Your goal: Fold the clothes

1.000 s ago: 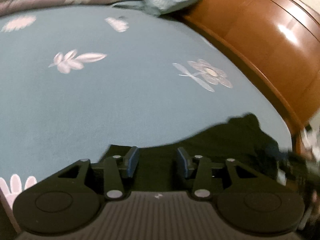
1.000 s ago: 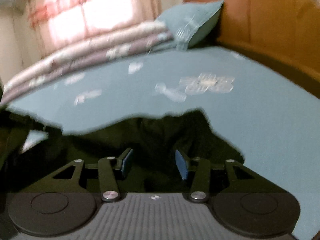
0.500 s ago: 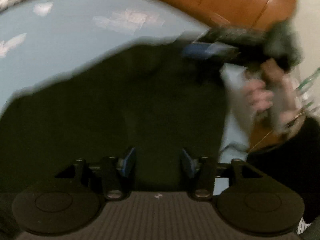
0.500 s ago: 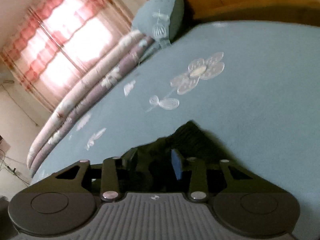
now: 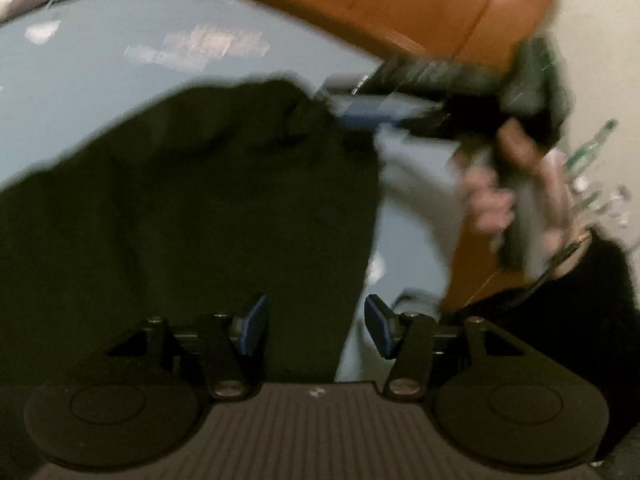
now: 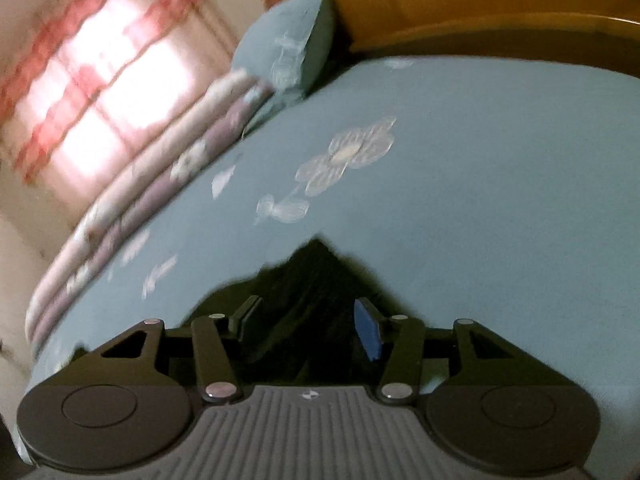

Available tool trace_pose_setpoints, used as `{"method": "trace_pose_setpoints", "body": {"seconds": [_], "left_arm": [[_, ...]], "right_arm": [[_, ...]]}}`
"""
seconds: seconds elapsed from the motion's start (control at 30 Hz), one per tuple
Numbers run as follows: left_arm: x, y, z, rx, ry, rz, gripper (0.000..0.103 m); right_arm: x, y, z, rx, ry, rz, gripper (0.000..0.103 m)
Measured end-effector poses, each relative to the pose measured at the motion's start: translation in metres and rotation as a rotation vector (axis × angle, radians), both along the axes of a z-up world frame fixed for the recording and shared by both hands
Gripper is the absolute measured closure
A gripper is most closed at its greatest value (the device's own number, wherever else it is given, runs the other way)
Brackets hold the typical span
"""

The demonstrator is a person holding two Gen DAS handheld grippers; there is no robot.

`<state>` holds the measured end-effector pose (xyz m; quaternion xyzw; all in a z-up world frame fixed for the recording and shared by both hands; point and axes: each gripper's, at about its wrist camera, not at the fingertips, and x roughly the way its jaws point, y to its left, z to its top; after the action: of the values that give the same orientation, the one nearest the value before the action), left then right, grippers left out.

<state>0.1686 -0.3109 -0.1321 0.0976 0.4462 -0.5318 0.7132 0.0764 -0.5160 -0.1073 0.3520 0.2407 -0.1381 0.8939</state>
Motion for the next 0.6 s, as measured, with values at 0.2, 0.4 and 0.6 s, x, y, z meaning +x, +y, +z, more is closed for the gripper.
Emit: {"method": "trace_pose_setpoints", "body": {"seconds": [0.2, 0.4, 0.6], "left_arm": [[-0.006, 0.015, 0.02, -0.079, -0.042, 0.006, 0.047], [-0.011, 0.01, 0.009, -0.04, -0.053, -0.019, 0.046], [-0.004, 0.007, 0.003, -0.03, 0.0, -0.021, 0.046]], "right_arm": [[-0.019, -0.016, 0.0, 0.061, 0.037, -0.083, 0.049], [-0.027, -0.025, -0.011, 0.165, 0.045, -0.072, 0.074], [-0.028, -0.025, -0.015, 0.169, 0.032, -0.074, 0.083]]}}
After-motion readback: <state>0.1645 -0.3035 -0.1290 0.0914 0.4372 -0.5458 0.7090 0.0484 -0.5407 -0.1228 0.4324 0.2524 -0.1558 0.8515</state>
